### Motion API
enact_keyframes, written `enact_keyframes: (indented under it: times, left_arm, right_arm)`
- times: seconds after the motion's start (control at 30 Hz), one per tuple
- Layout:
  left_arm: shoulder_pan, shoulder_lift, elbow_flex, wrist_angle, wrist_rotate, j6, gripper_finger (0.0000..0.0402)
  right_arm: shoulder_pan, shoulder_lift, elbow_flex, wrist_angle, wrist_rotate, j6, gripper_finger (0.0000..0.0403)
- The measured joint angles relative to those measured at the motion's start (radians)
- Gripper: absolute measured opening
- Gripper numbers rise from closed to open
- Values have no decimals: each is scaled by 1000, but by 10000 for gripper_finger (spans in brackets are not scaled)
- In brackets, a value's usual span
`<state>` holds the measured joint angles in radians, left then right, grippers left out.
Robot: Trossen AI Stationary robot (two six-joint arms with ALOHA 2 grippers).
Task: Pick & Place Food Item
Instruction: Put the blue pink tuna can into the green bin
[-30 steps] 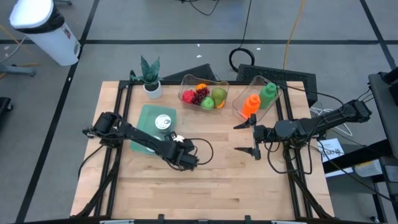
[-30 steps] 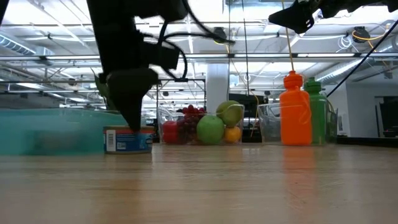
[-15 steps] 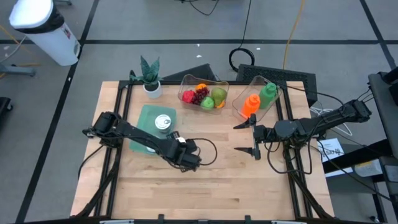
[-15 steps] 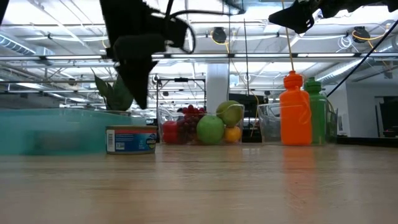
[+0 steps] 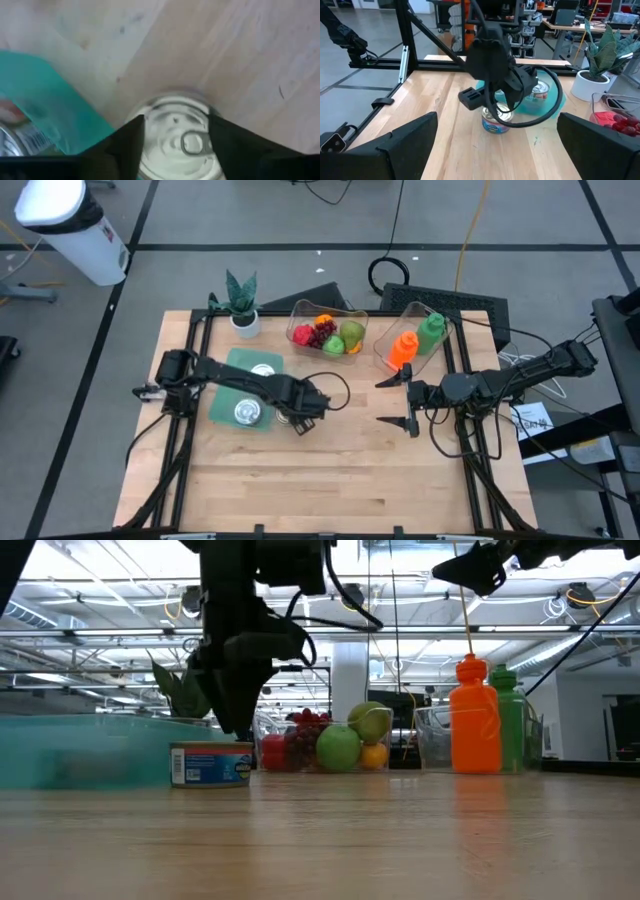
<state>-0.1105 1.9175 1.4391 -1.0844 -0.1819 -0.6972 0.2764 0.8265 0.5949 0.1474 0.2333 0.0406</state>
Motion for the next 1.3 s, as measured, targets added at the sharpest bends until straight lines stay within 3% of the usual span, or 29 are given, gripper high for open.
enact_keyframes:
  times: [0.13, 0.27, 0.57, 0.73, 0.93, 1.17, 1.3]
  left_arm:
    - [10, 0, -19, 36, 52, -16, 276]
    - [9, -4, -49, 61, 87, -53, 306]
    - [-25, -9, -123, 326, 239, -9, 311]
    - [-42, -6, -113, 411, 250, -4, 307]
    - [-36, -16, -76, 284, 224, -56, 317]
    - [-43, -125, -64, 158, 31, -133, 311]
    - [-39, -137, -94, 103, 4, -205, 321]
  right_arm:
    - [0, 0, 0, -6, 0, -1, 394]
    - [0, 0, 0, -6, 0, -8, 394]
    - [0, 0, 0, -4, 0, -8, 394]
    - [0, 0, 0, -3, 0, -8, 394]
    - [0, 0, 0, -3, 0, -7, 394]
    - [0, 0, 0, -10, 0, -7, 394]
    - [0, 0, 0, -9, 0, -7, 394]
